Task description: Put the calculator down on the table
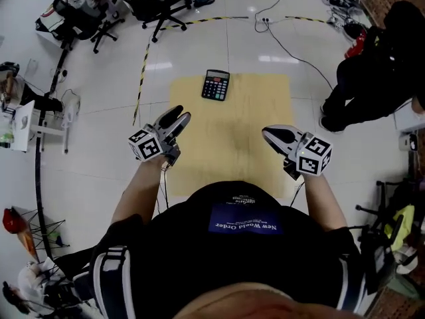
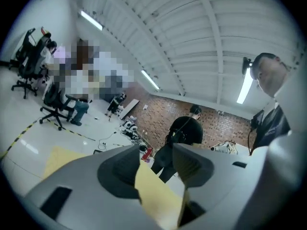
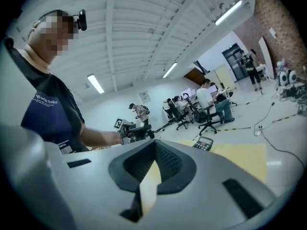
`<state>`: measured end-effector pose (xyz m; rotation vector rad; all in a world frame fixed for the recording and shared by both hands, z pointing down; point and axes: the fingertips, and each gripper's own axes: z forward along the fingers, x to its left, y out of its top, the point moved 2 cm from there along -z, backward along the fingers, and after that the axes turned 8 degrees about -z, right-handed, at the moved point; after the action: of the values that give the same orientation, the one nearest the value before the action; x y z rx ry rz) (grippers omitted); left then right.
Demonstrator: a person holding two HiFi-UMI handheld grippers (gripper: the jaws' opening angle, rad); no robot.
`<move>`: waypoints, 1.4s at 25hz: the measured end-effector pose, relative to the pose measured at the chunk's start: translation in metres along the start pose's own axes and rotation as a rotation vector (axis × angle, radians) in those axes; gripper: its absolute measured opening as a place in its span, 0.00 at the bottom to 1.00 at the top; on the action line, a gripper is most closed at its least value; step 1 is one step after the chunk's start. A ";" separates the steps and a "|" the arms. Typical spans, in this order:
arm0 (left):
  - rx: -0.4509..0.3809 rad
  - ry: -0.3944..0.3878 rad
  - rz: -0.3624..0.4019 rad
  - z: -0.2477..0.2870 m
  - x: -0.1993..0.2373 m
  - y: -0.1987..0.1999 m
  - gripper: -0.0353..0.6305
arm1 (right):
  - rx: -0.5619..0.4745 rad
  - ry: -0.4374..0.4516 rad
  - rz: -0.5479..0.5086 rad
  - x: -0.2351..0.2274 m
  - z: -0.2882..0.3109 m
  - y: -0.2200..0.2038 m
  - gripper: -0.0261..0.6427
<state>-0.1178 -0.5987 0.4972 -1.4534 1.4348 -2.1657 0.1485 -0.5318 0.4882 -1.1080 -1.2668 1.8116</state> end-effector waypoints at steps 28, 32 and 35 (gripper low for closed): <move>-0.073 -0.351 0.017 -0.185 -0.112 -0.001 0.06 | -0.093 -0.156 -0.052 0.137 0.071 0.049 0.02; -0.086 -0.336 0.017 -0.180 -0.122 -0.005 0.06 | -0.039 -0.127 -0.105 0.142 0.068 0.039 0.02; -0.089 -0.337 0.031 -0.174 -0.136 -0.016 0.06 | -0.027 -0.111 -0.123 0.144 0.059 0.031 0.02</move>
<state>-0.1789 -0.4034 0.4129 -1.7133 1.4324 -1.7510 0.0328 -0.4401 0.4303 -0.9332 -1.3959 1.7888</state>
